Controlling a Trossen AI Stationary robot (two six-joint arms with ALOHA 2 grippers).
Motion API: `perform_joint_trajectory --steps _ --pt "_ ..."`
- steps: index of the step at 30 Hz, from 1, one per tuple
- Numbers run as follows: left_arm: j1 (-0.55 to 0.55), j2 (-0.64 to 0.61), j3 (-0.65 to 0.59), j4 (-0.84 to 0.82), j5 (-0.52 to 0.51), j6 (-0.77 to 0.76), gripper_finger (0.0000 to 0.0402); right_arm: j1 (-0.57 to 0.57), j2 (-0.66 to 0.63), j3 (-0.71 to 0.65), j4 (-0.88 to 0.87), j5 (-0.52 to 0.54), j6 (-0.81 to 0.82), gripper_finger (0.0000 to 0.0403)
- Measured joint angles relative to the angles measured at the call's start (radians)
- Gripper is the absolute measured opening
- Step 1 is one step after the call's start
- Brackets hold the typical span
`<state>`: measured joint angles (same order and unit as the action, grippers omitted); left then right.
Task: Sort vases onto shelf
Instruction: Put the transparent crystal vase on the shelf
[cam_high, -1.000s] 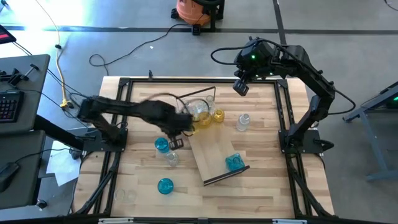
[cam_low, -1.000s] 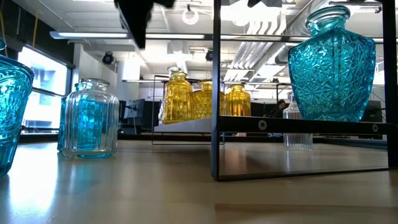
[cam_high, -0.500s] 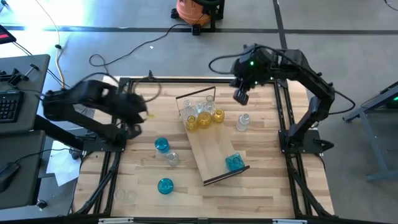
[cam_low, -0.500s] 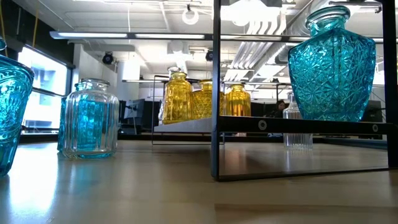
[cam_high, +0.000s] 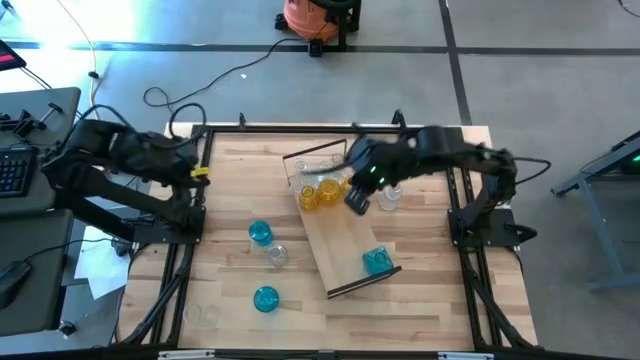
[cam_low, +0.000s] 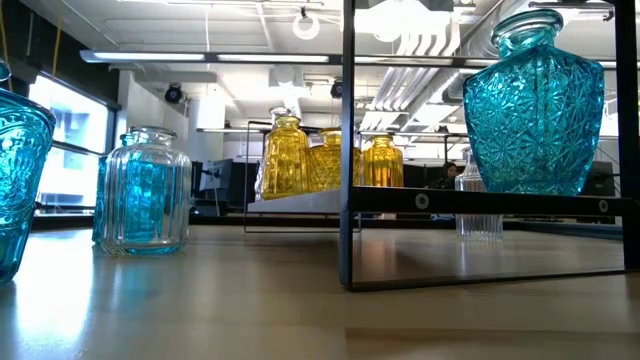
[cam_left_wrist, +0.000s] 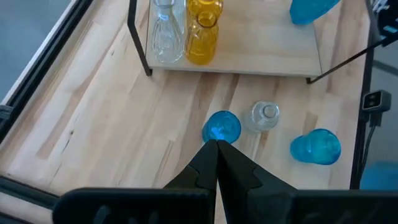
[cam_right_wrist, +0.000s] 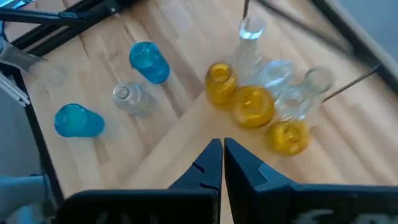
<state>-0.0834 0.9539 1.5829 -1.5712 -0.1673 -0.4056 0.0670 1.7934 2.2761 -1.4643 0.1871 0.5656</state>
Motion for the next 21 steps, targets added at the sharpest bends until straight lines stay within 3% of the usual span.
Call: perform_joint_trajectory --steps 6,14,21 --pt "0.000 -0.037 0.000 0.001 0.000 0.027 0.0001 0.075 0.074 0.000 0.044 -0.003 0.193 0.0000" --pt "0.000 -0.083 0.000 0.000 -0.033 0.165 0.0001 0.154 0.183 0.000 0.522 -0.076 0.169 0.0000" --pt "0.000 -0.105 0.000 0.000 -0.038 0.216 0.0001 0.129 0.269 -0.001 0.682 -0.152 0.227 0.0000"
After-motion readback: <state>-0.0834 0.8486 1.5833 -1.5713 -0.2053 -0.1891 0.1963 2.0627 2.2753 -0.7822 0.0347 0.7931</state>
